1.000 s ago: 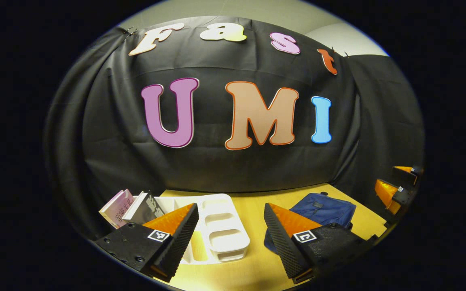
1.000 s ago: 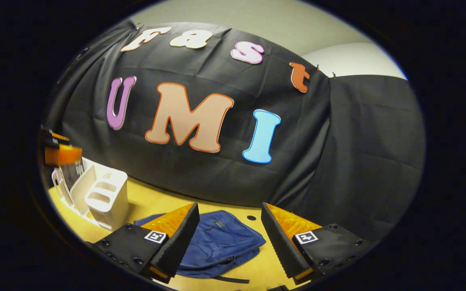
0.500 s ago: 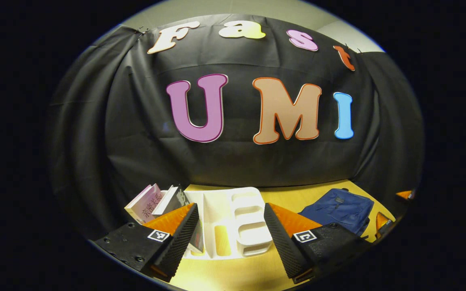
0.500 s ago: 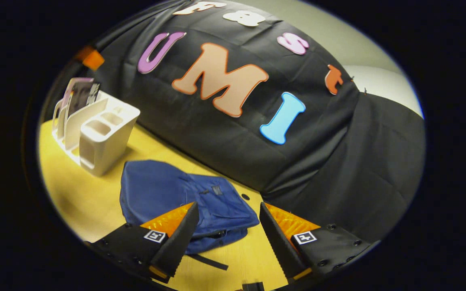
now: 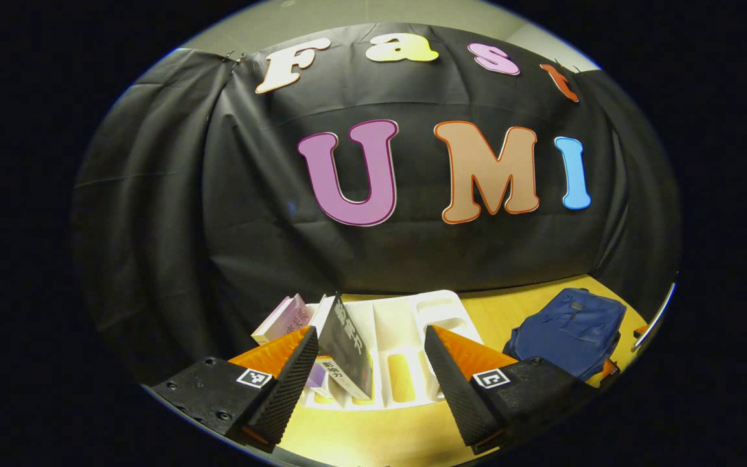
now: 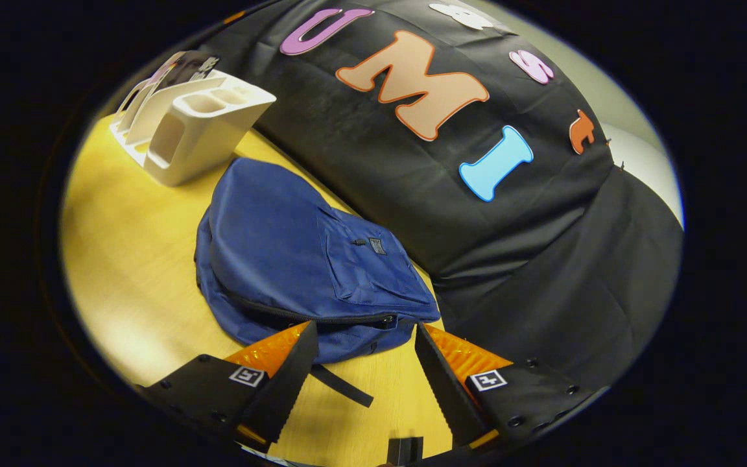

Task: Open the schoolbag, grab two books from the bookshelf and put them into the schoolbag.

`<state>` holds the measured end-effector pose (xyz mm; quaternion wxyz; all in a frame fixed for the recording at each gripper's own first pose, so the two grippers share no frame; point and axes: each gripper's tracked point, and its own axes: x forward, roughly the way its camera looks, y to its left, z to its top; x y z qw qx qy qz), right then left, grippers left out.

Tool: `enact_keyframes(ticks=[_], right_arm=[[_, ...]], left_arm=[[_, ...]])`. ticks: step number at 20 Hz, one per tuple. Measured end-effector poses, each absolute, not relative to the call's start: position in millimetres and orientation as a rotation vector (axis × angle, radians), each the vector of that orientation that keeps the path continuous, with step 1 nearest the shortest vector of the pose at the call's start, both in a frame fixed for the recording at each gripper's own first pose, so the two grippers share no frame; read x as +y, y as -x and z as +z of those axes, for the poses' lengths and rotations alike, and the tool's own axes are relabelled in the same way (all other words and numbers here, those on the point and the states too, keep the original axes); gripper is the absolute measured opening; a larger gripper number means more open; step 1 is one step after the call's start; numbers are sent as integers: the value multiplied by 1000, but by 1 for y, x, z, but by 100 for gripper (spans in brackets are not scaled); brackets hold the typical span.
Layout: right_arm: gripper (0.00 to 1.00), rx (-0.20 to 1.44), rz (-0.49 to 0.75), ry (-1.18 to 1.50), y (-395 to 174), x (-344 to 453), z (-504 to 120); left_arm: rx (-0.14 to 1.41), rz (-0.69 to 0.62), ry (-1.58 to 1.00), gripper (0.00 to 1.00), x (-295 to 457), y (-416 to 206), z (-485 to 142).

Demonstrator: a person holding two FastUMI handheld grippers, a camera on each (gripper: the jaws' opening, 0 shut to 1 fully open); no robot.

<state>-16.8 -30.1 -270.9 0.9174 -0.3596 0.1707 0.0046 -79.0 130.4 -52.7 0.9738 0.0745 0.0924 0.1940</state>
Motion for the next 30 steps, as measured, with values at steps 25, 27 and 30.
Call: enact_keyframes(ticks=[25,27,30], right_arm=[[91,180,173,1005,-91,29,-314],[88,171,196,1000,-98,35,-315],[66,171,212,988,-103,39,-318]], left_arm=[[271,498,-135,98,144,99,-72],[275,514,-124,98,145,98,-70],[271,533,-123,98,150,98,-66]])
